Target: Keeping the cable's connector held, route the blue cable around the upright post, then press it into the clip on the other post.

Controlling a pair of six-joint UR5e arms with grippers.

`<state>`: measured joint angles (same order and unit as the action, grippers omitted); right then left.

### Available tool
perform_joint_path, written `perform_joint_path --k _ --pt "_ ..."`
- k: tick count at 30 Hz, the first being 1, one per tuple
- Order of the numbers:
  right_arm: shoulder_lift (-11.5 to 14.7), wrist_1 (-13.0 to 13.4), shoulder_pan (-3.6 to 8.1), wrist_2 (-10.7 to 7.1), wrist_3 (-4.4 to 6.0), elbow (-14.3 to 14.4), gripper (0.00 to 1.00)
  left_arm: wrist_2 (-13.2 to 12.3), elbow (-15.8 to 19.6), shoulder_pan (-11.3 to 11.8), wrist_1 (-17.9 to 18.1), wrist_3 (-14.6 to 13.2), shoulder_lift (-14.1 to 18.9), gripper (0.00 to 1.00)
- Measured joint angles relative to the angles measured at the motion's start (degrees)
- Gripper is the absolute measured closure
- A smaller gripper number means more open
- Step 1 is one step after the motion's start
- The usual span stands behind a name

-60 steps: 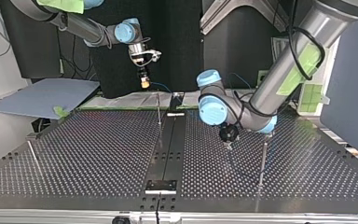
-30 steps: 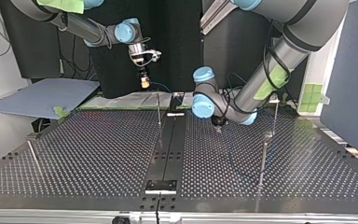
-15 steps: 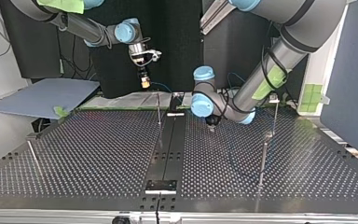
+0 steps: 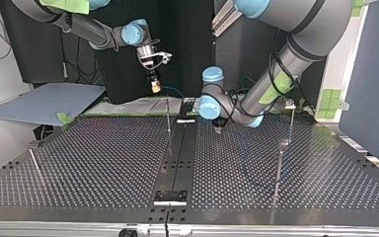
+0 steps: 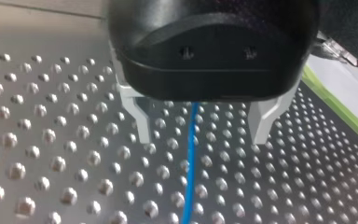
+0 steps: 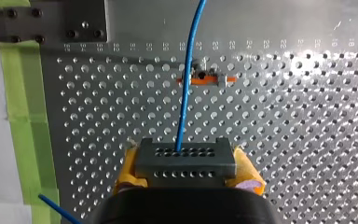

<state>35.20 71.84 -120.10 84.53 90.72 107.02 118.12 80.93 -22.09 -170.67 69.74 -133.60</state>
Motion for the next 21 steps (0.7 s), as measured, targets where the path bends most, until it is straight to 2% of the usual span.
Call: perform_joint_path --k 7,14,21 --pt "0.0 0.1 -0.16 -0.82 0.00 0.0 1.00 -1.1 0.0 -1.4 -0.1 0.5 -0.6 0.00" --pt "0.0 -0.1 -0.25 -0.93 -0.01 0.0 1.00 -3.1 0.0 -3.1 -1.7 0.8 -3.4 0.00" --pt "0.0 -1.3 -0.27 0.05 -0.06 0.0 1.00 -6.0 0.0 -5.2 -3.5 1.4 -4.4 0.00"
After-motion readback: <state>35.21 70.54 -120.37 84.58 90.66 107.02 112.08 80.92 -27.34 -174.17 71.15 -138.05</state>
